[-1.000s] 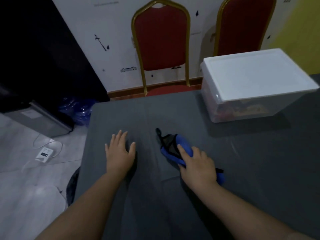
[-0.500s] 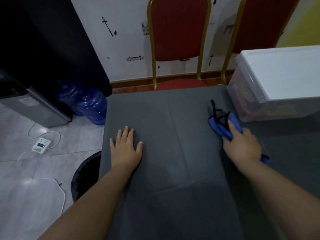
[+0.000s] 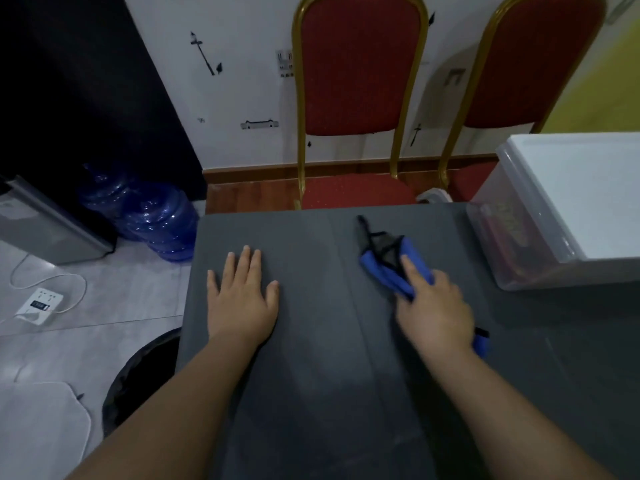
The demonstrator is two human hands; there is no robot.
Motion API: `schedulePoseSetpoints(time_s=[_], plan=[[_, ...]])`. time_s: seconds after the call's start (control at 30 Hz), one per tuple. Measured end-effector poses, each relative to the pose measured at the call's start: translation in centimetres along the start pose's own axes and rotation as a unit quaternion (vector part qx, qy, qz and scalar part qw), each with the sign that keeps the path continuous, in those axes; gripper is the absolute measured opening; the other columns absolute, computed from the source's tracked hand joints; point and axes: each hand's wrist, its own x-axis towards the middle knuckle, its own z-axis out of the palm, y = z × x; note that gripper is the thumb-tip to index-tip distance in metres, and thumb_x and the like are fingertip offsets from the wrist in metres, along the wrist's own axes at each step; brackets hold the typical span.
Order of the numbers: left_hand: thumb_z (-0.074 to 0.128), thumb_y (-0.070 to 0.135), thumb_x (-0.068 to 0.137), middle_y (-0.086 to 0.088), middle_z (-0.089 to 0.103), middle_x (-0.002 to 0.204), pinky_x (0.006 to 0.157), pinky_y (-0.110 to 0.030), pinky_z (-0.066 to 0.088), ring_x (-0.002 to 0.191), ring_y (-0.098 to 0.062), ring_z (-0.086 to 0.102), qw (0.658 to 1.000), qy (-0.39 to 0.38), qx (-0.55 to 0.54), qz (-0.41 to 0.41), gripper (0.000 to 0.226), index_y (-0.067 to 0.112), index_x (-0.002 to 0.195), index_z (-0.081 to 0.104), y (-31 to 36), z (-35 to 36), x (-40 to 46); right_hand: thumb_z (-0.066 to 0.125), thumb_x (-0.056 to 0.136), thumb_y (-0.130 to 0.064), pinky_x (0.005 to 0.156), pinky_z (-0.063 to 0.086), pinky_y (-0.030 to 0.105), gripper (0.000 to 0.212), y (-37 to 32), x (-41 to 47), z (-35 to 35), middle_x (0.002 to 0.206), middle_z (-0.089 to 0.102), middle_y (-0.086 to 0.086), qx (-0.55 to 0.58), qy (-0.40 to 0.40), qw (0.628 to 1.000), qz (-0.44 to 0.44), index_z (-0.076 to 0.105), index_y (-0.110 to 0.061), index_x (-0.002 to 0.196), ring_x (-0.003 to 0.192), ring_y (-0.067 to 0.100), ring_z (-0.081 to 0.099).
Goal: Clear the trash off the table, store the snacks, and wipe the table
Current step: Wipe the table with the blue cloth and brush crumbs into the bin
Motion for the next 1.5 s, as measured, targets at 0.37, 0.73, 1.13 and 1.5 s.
schedulePoseSetpoints(time_s=[0.37,0.73,1.13,1.5], plan=[[0.013,0.045,0.093,0.001,0.003,0.16,0.118,-0.04,-0.006,0.147,-0.014,-0.002,0.998,0.043,-0.044,-0.007,0.066,0.016,0.151,0.004,-0.2,0.2,-0.2,0.046,0.092,-0.035,0.087,0.041,0.04,0.061,-10.1,9.8,-0.1,0.133,0.04,0.013,-0.01,-0.008,1.0,-0.019,0.02,-0.04,0.147,0.116,0.033,0.044],[0.013,0.044,0.086,0.003,-0.008,0.156,0.118,-0.036,-0.009,0.144,-0.011,-0.01,0.956,0.109,-0.272,-0.027,0.075,0.008,0.149,-0.006,-2.1,-1.0,-1.8,0.071,0.066,-0.027,0.061,0.051,0.039,0.069,-6.7,-0.9,1.9,0.104,0.063,0.011,-0.05,0.035,0.957,-0.284,0.053,-0.035,0.132,0.078,0.036,0.06],[0.01,0.051,0.083,0.005,-0.008,0.156,0.115,-0.025,-0.012,0.138,0.0,-0.015,0.946,0.122,-0.29,-0.081,0.08,0.01,0.149,-0.007,-7.4,-2.0,-7.8,0.045,0.091,-0.042,0.086,0.042,0.04,0.059,-14.1,5.2,1.0,0.13,0.044,0.016,-0.044,0.026,0.992,-0.116,0.025,-0.036,0.146,0.113,0.037,0.047],[0.017,0.042,0.087,-0.007,-0.001,0.159,0.116,-0.032,-0.009,0.146,-0.017,-0.006,0.961,0.1,-0.247,-0.08,0.074,0.008,0.15,-0.001,-5.7,-2.4,-8.4,0.072,0.054,-0.035,0.058,0.046,0.033,0.073,-11.3,-11.2,4.2,0.097,0.064,0.006,-0.024,0.033,0.913,-0.407,0.059,-0.034,0.126,0.068,0.027,0.058]])
